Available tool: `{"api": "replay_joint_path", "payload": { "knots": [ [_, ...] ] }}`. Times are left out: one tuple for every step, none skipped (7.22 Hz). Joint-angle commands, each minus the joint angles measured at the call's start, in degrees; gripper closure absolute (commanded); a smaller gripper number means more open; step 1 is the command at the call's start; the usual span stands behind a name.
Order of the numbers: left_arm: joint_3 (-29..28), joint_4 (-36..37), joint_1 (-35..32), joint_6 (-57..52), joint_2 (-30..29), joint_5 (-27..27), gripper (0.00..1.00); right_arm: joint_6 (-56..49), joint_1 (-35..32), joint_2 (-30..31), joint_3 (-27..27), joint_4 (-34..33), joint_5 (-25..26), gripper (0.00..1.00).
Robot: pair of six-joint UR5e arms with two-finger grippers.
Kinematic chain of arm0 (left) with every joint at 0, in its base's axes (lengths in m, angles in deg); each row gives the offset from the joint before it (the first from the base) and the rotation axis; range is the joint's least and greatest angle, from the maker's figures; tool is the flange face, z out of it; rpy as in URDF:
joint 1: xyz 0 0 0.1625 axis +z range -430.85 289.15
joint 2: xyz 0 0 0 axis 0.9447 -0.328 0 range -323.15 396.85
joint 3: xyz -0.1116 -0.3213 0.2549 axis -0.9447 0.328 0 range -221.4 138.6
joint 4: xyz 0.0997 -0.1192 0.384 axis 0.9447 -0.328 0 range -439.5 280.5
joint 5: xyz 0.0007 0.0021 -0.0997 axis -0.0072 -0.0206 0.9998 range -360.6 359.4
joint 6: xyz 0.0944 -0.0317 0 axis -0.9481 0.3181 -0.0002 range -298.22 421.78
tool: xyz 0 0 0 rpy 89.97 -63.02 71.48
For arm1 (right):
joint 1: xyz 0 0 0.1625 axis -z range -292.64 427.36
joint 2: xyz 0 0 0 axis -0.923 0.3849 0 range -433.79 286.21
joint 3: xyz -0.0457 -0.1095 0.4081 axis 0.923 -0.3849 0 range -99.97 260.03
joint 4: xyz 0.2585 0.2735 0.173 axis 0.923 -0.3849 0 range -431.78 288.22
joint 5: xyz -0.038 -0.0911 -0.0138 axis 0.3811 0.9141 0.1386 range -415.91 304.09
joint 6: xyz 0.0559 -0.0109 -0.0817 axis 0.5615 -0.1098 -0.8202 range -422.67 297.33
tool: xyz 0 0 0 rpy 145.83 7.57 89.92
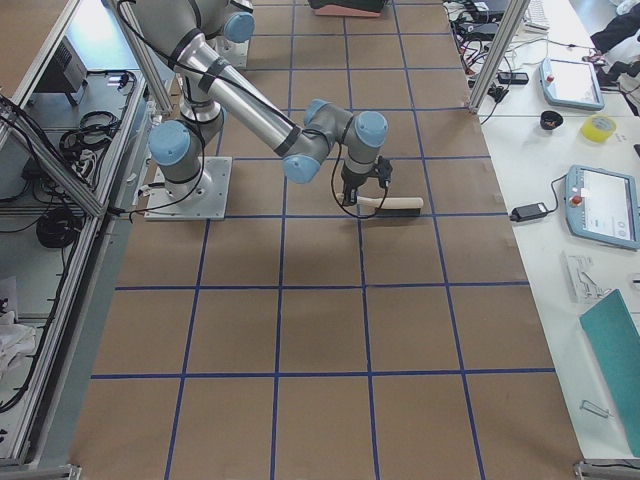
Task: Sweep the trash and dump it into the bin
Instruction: 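Tip the dustpan over the bin with the left gripper while the right drops the brush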
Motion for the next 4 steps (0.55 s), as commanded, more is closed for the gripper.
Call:
{"api": "replay_joint_path", "payload": {
  "knots": [
    [-0.51,6.59,0.26,-5.73,-2.85,4.42,1.0,0.18,0.04,0.73,-0.71,0.16,0.26,0.0],
    [-0.07,6.88,0.26,-9.5,-1.55,8.71,1.0,0.19,0.05,2.82,-2.11,1.38,1.48,0.0],
    [0.54,6.97,0.26,-13.97,-0.93,15.36,1.0,0.19,0.13,5.37,-3.25,5.57,4.27,0.0],
    [0.72,6.97,0.17,-16.11,0.29,16.04,1.0,0.19,0.05,7.74,-5.87,8.75,4.65,0.0]
  ]
}}
